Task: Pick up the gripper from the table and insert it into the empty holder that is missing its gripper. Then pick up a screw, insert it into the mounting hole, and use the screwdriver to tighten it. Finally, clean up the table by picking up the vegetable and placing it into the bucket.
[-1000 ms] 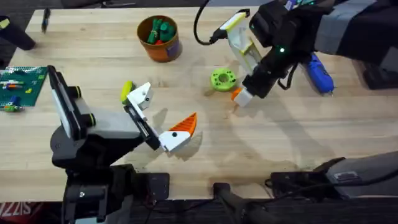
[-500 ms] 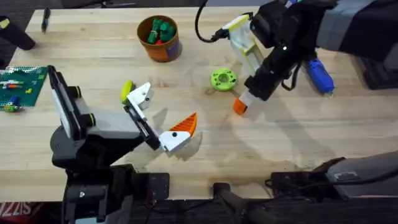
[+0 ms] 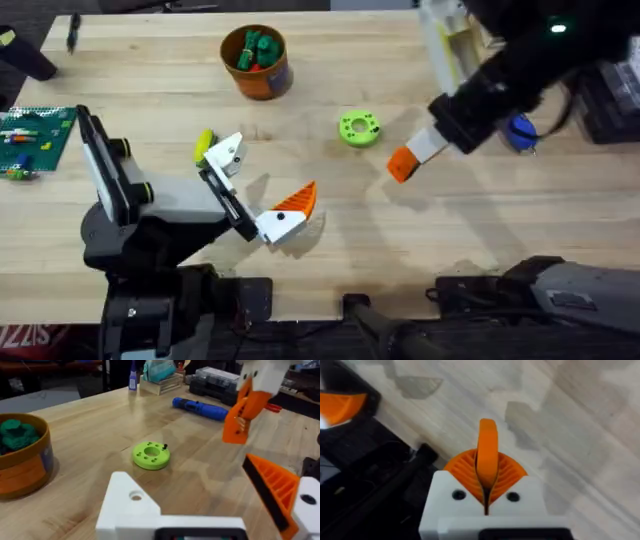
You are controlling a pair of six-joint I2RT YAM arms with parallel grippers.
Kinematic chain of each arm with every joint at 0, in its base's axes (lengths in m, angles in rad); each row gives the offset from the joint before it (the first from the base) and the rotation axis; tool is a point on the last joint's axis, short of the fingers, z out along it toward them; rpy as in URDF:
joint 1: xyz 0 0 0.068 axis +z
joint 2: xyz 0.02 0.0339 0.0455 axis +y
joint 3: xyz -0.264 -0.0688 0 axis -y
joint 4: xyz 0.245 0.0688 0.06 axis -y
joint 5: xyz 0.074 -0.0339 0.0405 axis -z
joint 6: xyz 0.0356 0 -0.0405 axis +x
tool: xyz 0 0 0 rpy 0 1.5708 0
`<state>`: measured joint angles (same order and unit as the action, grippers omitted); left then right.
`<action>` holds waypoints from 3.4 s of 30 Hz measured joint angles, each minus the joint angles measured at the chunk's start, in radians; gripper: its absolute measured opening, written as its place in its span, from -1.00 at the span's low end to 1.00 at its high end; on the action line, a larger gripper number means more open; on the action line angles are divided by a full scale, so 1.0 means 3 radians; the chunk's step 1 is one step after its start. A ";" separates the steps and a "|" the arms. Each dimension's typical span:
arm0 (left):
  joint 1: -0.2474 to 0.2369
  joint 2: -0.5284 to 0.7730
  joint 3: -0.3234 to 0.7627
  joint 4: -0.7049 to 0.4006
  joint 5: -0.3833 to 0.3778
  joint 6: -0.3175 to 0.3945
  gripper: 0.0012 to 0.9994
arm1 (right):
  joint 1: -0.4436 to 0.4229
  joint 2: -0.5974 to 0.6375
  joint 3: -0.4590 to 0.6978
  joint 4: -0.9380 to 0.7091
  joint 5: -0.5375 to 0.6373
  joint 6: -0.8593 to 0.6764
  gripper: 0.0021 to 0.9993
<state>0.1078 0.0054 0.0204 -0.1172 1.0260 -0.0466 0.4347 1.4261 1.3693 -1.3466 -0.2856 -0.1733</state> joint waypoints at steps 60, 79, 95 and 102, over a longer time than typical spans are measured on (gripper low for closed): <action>0.0000 0.0000 0.0000 0.0000 0.0009 0.0002 0.97 | 0.0011 0.0555 -0.1745 0.4732 -0.3615 0.2350 -0.97; 0.0000 0.0000 0.0000 -0.0022 0.0165 0.0002 0.97 | 0.0112 0.0730 -0.1743 0.5329 -0.3650 0.3212 -0.97; 0.0000 -0.0001 0.0000 -0.0041 0.0272 0.0002 0.97 | 0.0305 0.0986 -0.1549 0.5493 -0.3639 0.3271 -0.97; 0.0000 -0.0001 0.0000 -0.0042 0.0272 0.0002 0.97 | 0.0333 0.0986 -0.1506 0.5508 -0.3561 0.3277 -0.97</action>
<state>0.1078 0.0052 0.0204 -0.1299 1.1076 -0.0460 0.5346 1.7218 0.9176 0.3058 -1.3538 0.8099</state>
